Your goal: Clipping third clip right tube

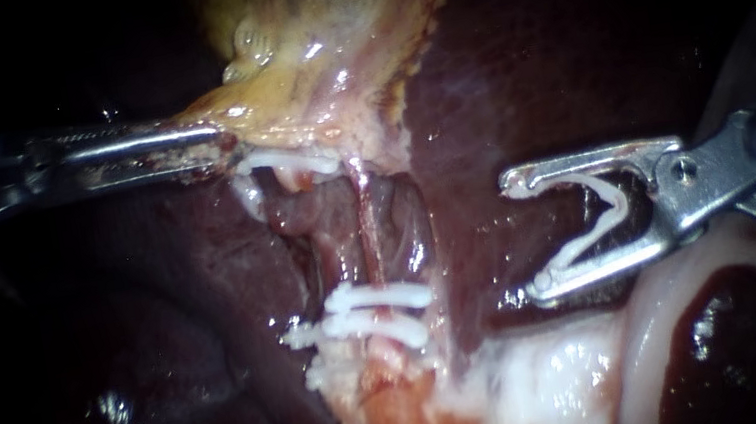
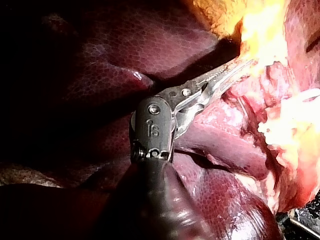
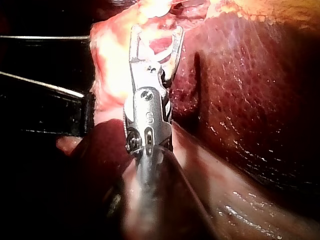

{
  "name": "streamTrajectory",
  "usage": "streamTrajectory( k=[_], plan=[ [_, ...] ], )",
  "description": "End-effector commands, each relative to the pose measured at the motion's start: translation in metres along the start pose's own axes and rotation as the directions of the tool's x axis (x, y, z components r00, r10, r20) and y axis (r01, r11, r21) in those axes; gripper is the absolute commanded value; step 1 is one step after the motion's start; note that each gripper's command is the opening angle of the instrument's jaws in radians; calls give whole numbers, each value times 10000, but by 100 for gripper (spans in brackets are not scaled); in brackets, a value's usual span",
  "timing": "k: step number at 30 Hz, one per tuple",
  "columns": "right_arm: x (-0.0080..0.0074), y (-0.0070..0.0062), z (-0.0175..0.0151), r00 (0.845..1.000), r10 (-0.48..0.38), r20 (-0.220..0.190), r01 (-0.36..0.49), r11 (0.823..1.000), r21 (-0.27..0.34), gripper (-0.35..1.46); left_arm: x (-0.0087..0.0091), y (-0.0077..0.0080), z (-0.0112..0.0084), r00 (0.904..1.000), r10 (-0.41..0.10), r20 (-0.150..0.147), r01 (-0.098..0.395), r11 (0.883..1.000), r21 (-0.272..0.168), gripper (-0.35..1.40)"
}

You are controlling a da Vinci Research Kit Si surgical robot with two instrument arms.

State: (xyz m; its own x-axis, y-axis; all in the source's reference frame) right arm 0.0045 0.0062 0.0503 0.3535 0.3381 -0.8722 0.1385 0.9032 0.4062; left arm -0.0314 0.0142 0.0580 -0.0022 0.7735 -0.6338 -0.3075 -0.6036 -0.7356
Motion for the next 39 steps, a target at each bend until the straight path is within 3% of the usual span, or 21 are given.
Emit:
streamTrajectory(
  k=[1,6,11,17,19,22,27,33,39],
  plan=[
    [0,0,0,10000,-13,0,13,10000,9,50,3,0,-2,10000,-13,3,13,10000,-23,-35],
    [0,0,0,10000,-13,0,13,10000,10,50,29,1,-28,9998,-166,72,167,9998,-77,-35],
    [1,0,3,10000,-9,2,9,10000,-1,50,60,5,-58,9992,-305,-255,306,9995,16,-35],
    [4,3,10,10000,9,5,-9,10000,-40,49,64,15,-65,9991,-272,-318,274,9996,50,-35],
    [6,7,15,9987,505,-12,-505,9987,-86,49,64,15,-65,9991,-272,-319,274,9996,54,-35],
    [12,18,28,9857,1686,-72,-1687,9855,-181,49,64,15,-65,9991,-272,-319,274,9996,54,-35],
    [18,41,57,9432,3315,-197,-3320,9426,-346,49,64,16,-64,9991,-273,-320,274,9996,57,-35],
    [15,56,93,9101,4139,-194,-4142,9100,-174,49,64,17,-64,9991,-273,-323,275,9996,65,-35],
    [13,66,136,8977,4405,-138,-4405,8977,-24,49,64,18,-61,9991,-273,-330,276,9996,84,-35]
  ],
)
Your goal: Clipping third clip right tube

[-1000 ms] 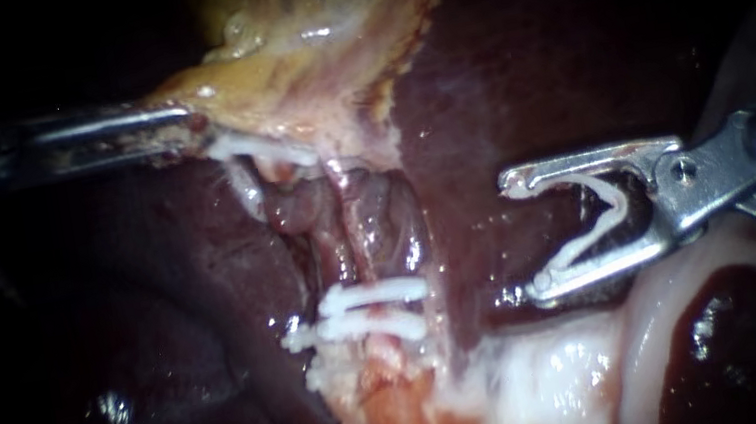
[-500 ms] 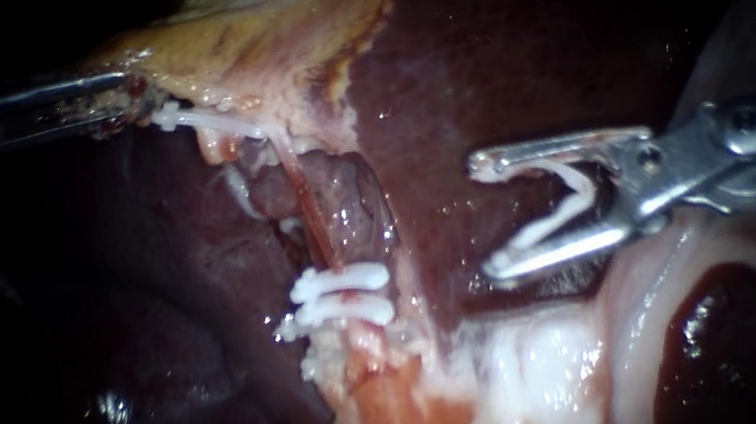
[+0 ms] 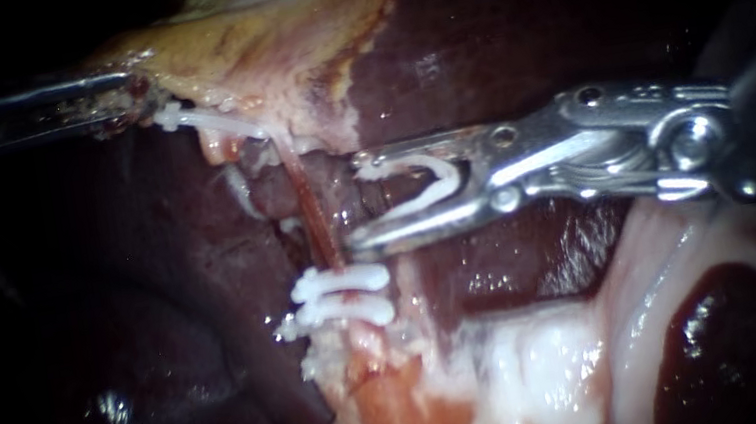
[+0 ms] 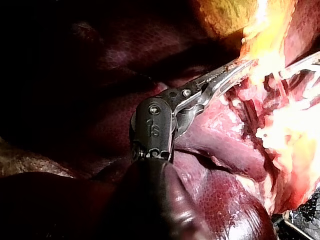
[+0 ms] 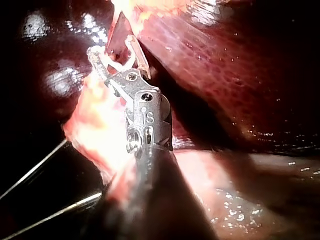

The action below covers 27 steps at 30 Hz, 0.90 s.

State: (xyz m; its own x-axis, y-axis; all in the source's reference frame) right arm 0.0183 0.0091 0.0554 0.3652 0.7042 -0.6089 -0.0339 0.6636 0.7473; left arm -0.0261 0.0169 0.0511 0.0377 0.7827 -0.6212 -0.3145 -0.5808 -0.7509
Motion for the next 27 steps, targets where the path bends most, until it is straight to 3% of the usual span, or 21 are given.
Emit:
streamTrajectory(
  k=[1,9,16,21,27],
  plan=[
    [-1,1,8,10000,39,20,-39,10000,42,49,-1,0,1,10000,-1,1,1,10000,12,-35],
    [1,5,48,9999,140,19,-140,9998,138,49,-1,0,2,10000,-1,-1,1,10000,18,-35],
    [10,-1,46,9983,230,-540,-211,9991,371,49,-1,0,3,10000,0,-4,0,10000,27,-35],
    [32,-14,41,9914,474,-1216,-373,9957,846,49,-1,0,3,10000,0,-4,0,10000,26,-35],
    [60,-29,31,9827,809,-1666,-511,9831,1758,47,-1,0,4,10000,2,-6,-2,10000,30,-35]
  ],
)
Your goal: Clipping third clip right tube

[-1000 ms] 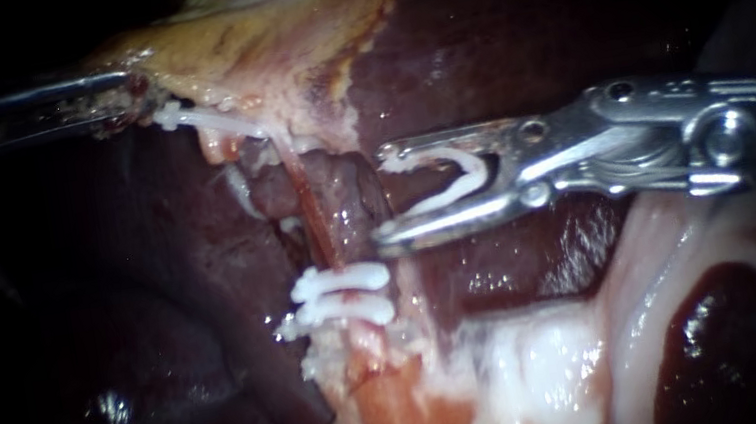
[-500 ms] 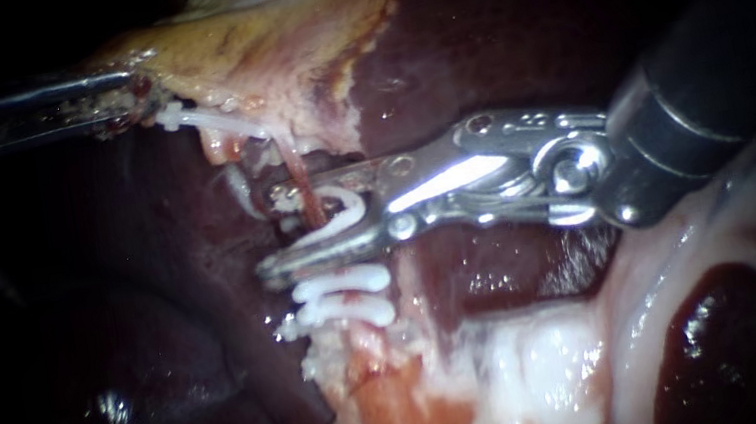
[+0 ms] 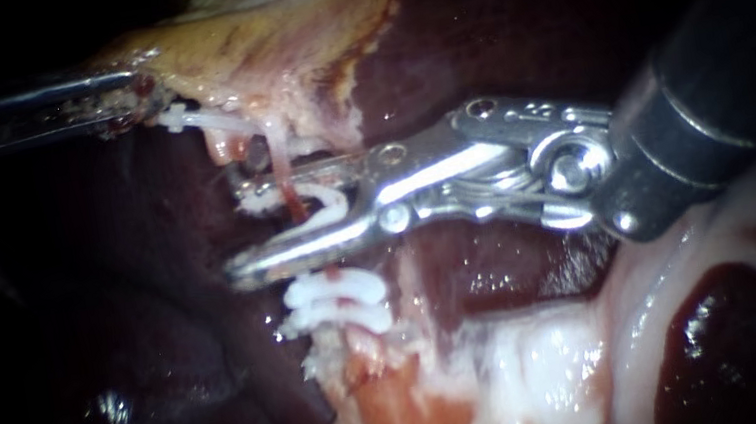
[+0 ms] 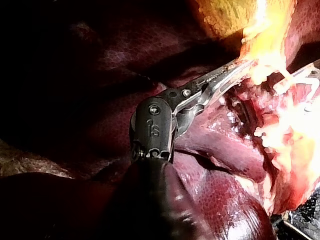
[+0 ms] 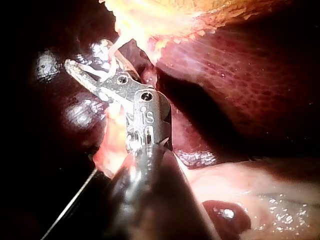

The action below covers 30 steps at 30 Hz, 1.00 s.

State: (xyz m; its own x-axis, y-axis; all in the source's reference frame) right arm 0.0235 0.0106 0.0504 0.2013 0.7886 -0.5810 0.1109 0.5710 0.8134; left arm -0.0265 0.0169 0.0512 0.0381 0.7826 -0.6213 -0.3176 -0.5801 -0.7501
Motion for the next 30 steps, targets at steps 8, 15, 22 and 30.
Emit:
streamTrajectory(
  k=[8,15,22,30],
  plan=[
    [17,-6,-3,9994,141,-328,-122,9982,596,44,0,0,1,10000,2,-3,-2,10000,1,-35],
    [22,-7,-6,9991,174,-391,-150,9979,630,37,0,0,2,10000,1,-4,-1,10000,4,-35],
    [28,-9,-10,9989,219,-416,-194,9979,617,20,0,0,2,10000,1,-5,-1,10000,8,-35],
    [27,-8,-15,9988,218,-434,-193,9982,575,-8,0,0,3,10000,1,-6,-1,10000,9,-35]
  ],
)
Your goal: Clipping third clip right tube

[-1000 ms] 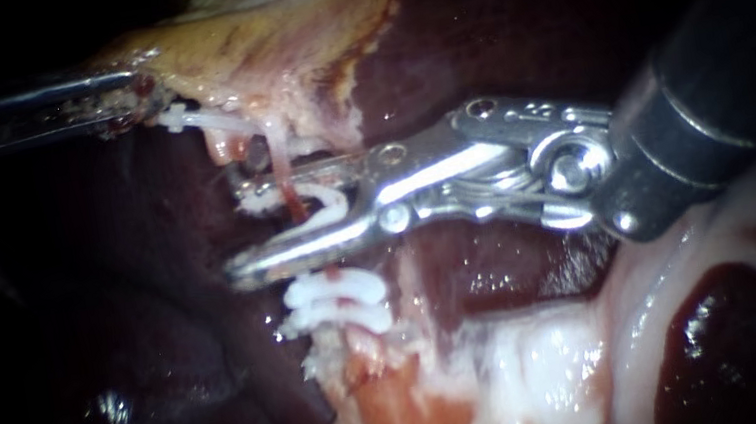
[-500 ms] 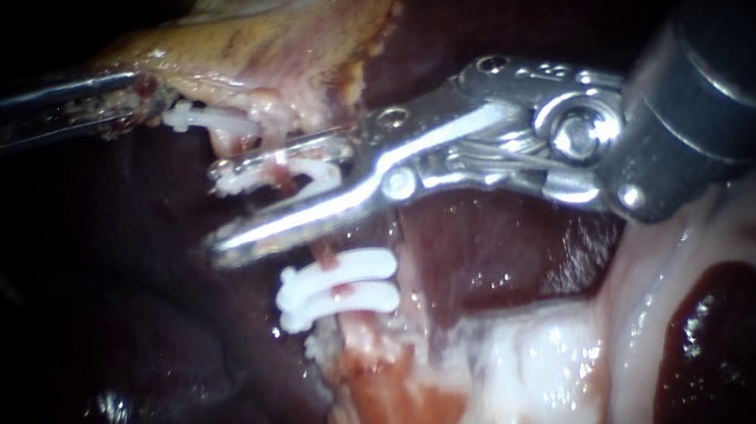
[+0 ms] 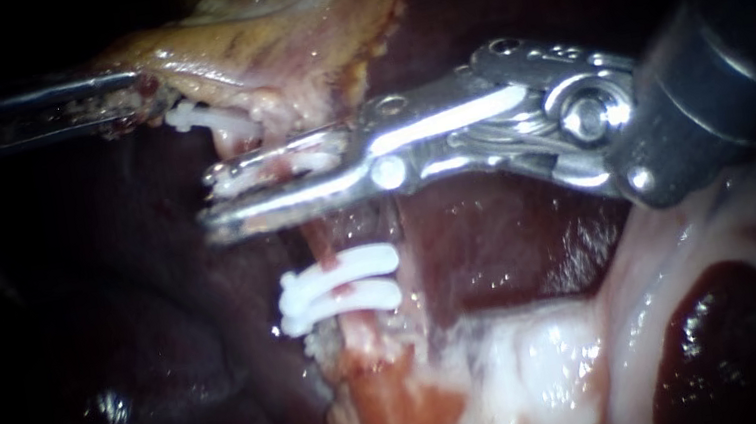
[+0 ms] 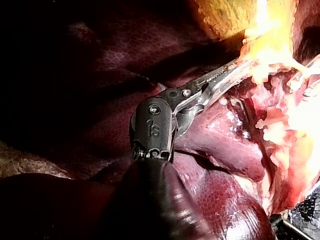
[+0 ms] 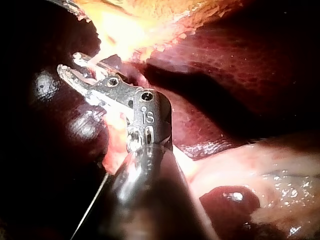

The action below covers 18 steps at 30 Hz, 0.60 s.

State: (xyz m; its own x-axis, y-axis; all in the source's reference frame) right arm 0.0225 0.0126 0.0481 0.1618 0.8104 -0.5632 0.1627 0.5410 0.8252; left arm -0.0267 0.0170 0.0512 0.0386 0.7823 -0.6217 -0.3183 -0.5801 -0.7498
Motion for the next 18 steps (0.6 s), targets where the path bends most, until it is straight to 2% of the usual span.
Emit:
streamTrajectory(
  k=[1,7,11,16,18],
  plan=[
    [0,0,0,10000,-8,-4,8,10000,0,-11,0,0,0,10000,-2,0,2,10000,2,-35],
    [-1,0,-4,10000,-10,6,10,10000,19,-35,0,0,1,10000,-2,-8,2,10000,34,-35],
    [-2,0,-7,9986,519,-28,-519,9986,41,-35,0,0,1,10000,-1,-9,1,10000,35,-35],
    [-6,-1,-9,9983,512,293,-508,9986,-130,-35,0,0,1,10000,-1,-8,1,10000,33,-35],
    [-7,-1,-8,9983,504,296,-500,9987,-131,-35,0,0,1,10000,-1,-8,1,10000,31,-35]
  ],
)
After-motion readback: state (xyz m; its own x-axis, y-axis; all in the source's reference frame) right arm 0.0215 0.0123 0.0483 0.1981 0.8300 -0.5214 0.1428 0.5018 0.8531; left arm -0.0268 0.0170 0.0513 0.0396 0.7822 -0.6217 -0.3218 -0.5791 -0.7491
